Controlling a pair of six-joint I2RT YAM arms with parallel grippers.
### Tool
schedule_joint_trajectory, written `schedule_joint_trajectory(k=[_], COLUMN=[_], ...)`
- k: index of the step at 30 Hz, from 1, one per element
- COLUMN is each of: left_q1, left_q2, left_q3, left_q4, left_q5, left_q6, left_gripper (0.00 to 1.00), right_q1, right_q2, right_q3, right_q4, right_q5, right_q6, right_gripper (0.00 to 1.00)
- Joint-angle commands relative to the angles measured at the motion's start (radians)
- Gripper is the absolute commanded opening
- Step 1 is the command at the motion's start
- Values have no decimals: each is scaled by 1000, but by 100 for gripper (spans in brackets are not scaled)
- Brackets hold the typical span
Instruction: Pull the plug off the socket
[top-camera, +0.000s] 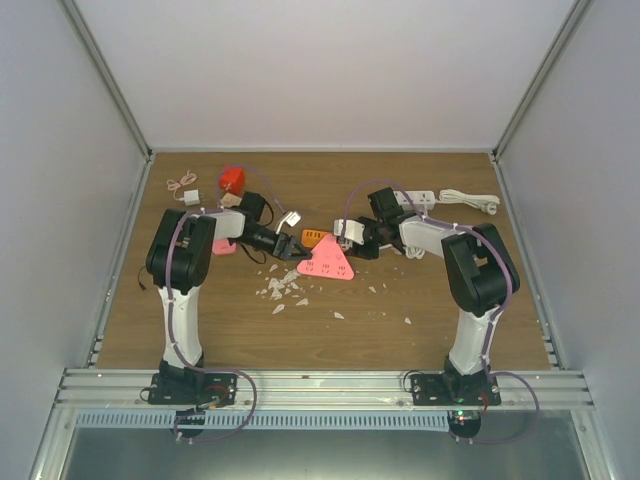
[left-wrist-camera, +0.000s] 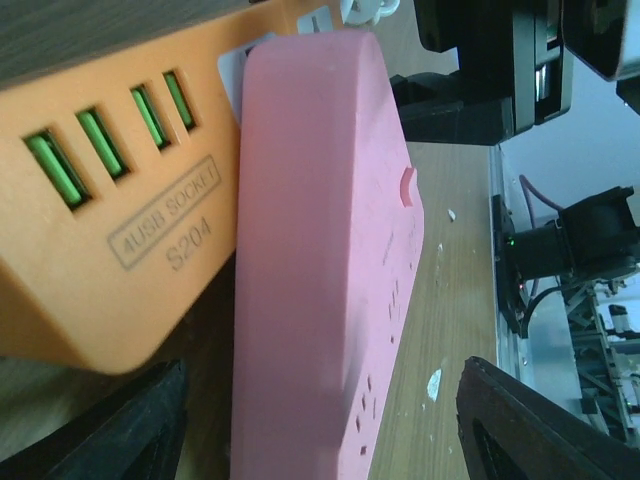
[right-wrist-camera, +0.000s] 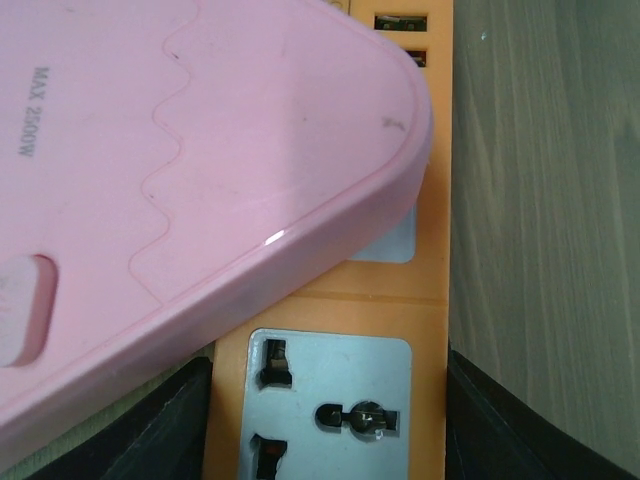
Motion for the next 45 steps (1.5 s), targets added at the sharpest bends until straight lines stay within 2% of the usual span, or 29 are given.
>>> schedule_joint_trajectory(k=[1, 16, 24, 29, 38, 45], left_q1=[-7, -28, -39, -43, -53, -64], left_q2=[44, 103, 109, 101, 27, -11], left_q3=[44, 38, 30, 15, -57, -71], left_q4=[21, 45, 72, 95, 151, 175], left_q5=[64, 117, 127, 126, 112, 86], left_q6=[-15, -21, -18, -14, 42, 80], left_gripper=[73, 58, 40, 32, 14, 7], right_q1=[7, 7, 6, 2, -21, -27], right_q2=[-4, 8, 6, 9, 25, 29], right_q3=[-30, -9, -6, -2, 20, 24], right_q4=[-7, -22, -39, -47, -67, -76], right_q5=[-26, -29, -32, -39, -61, -59], right_q6=[-12, 22, 24, 22, 31, 28], right_gripper=[43, 27, 26, 25, 22, 20])
